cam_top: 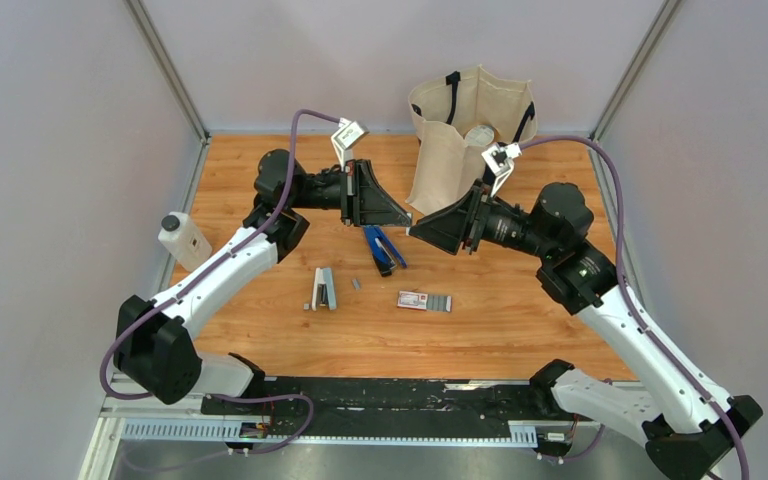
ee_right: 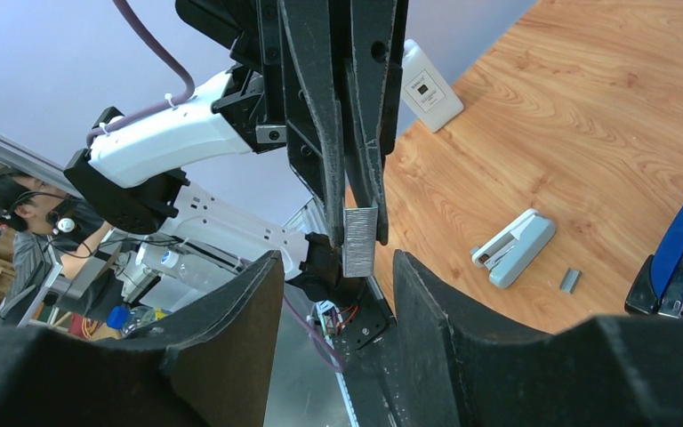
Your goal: Unload the staples from the stapler
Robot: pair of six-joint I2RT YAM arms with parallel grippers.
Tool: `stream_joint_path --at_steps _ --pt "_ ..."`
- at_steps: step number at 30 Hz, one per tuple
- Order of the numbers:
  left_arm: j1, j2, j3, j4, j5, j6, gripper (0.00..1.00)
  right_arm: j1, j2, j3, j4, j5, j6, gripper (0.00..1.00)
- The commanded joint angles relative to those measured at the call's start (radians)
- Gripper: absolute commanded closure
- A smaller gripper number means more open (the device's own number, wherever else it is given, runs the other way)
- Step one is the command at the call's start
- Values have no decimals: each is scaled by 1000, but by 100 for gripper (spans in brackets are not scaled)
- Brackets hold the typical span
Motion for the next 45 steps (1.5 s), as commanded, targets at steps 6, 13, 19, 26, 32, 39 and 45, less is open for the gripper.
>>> stream_joint_path --at_steps 6,13,19,26,32,39,45 --pt "2 -30 4 90 15 -42 97 26 31 13 22 33 -12 54" --pt "2 -33 -8 96 20 -39 98 28 37 7 46 40 0 66" --pt "0 -31 -16 116 17 -48 96 26 36 -16 80 56 19 81" --pt "0 -31 -10 78 14 -20 80 28 27 -31 56 69 11 89" --pt "35 -28 60 -268 -5 211 64 28 16 -25 -104 163 -44 92" --pt "127 22 119 -554 -51 446 39 28 111 -8 -351 308 -118 92" --pt "150 91 266 -1185 -224 962 27 28 322 76 -618 487 -130 95"
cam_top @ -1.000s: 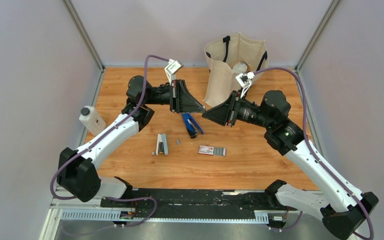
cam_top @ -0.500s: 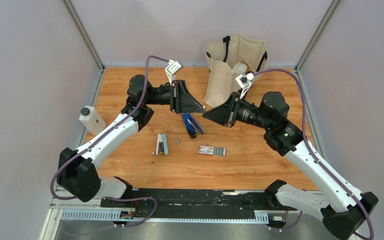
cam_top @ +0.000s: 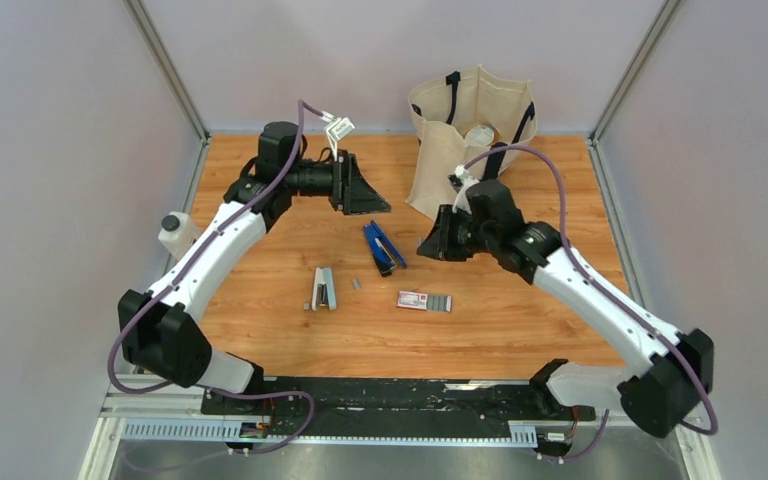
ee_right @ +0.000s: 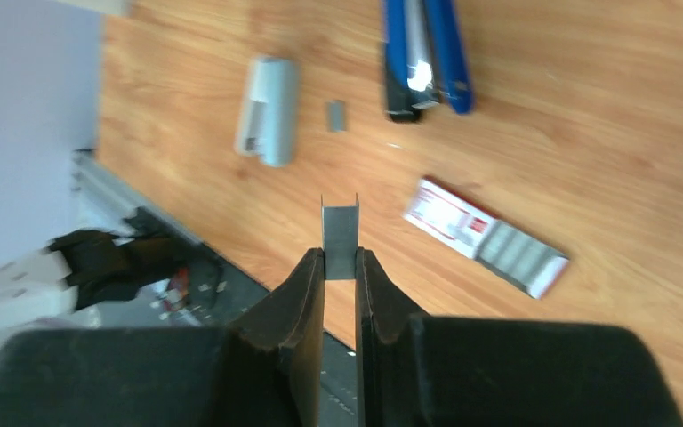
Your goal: Unload the staples from the stapler
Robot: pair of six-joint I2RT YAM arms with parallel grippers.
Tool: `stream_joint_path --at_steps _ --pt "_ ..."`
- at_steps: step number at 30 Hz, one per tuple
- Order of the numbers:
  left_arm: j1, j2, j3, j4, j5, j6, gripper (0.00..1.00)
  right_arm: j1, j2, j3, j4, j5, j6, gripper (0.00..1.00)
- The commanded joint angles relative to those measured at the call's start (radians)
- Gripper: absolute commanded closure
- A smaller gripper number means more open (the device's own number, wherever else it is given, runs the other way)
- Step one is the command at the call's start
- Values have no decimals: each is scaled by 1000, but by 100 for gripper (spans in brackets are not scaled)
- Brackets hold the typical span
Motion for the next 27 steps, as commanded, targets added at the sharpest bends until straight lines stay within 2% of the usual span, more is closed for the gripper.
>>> stream_joint_path --at_steps 1,6,10,16,24,27 --pt "4 36 81 -490 -143 450 27 3 126 67 -235 164 -26 96" --pt "5 -16 -12 -552 -235 655 27 15 189 24 -246 243 34 99" --pt "4 -34 -77 -569 -269 748 27 27 209 -32 -218 249 73 96" --pt "2 -76 -167 -564 -318 827 28 66 303 -67 -206 236 103 95" --pt "2 -137 -241 -553 -370 894 33 107 364 -68 -230 336 136 96" --pt "2 -157 -253 -546 -362 894 33 121 376 -70 -223 347 155 92"
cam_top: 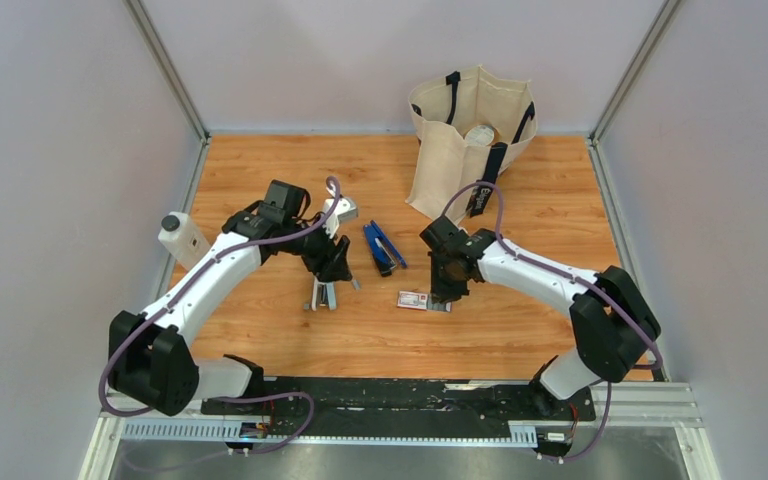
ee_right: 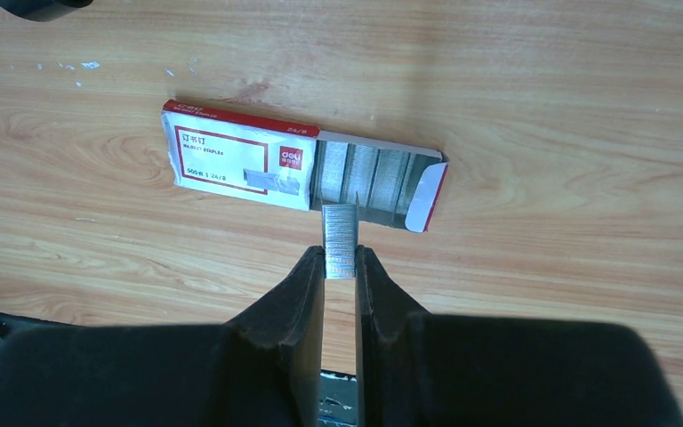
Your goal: Unload the staples from the stapler
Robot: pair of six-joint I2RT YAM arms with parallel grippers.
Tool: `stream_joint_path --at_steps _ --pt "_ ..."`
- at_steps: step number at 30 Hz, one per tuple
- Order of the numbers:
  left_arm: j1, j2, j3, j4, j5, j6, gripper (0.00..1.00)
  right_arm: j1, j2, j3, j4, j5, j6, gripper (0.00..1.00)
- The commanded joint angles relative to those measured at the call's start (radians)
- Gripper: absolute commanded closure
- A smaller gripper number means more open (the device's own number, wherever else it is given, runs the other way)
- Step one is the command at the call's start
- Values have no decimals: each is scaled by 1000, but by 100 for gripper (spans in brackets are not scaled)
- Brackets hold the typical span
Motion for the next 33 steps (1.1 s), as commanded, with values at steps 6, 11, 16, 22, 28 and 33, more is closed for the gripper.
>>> stream_joint_path --at_steps 6,11,16,22,28,33 --pt "-1 -76 -16 9 0 57 34 46 66 11 23 82 78 90" --pt "-4 -92 -21 6 -5 64 34 54 84 23 23 121 107 89" --pt "-13 -87 -27 -7 -2 75 34 55 92 39 21 131 109 86" --pt "-29 -98 -35 -8 -20 87 34 57 113 45 23 118 115 86" --pt "-58 -103 -36 -2 -51 89 34 63 135 71 9 119 115 86" --pt "-72 -98 -40 -2 -63 92 34 63 139 78 14 122 113 85"
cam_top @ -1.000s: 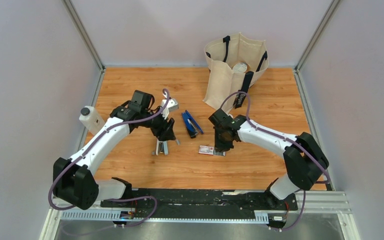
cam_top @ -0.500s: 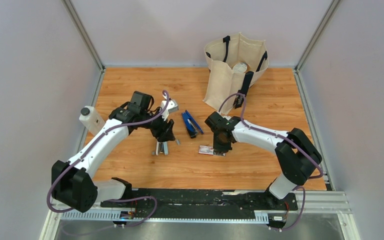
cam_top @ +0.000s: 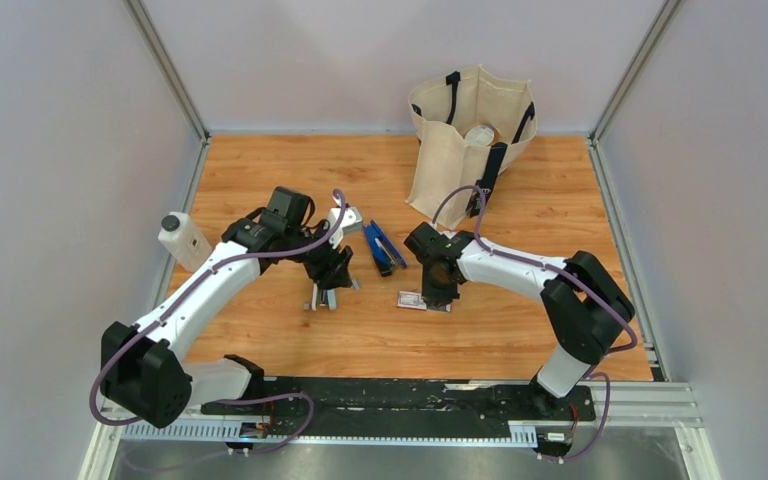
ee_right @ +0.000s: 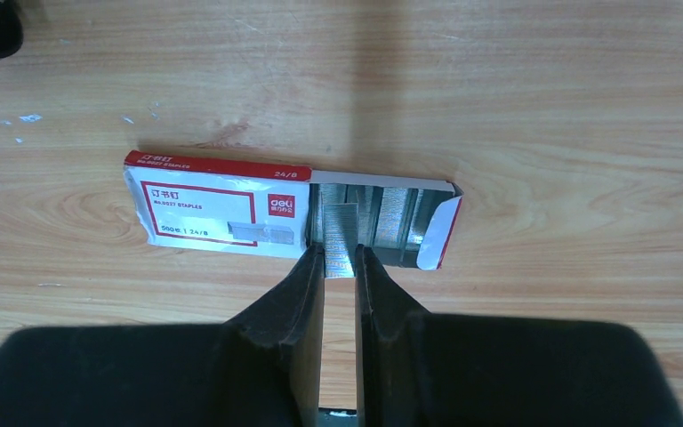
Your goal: Unload the staples from the stapler
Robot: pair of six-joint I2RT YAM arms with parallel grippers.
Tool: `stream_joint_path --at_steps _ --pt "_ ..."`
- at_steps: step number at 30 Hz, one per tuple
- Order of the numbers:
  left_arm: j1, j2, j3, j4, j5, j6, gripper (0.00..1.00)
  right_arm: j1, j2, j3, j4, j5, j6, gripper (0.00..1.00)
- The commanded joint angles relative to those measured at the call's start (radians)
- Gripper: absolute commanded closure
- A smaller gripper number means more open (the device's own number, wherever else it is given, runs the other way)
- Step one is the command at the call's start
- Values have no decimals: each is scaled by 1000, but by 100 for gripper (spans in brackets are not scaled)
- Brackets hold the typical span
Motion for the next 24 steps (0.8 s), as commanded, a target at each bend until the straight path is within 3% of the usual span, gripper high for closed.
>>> stream_joint_path --at_steps 1,24 --pt "-11 -20 -6 7 -12 34 34 5 9 42 8 23 20 85" --pt "-16 -28 -3 -4 -34 48 34 5 11 23 2 17 23 82"
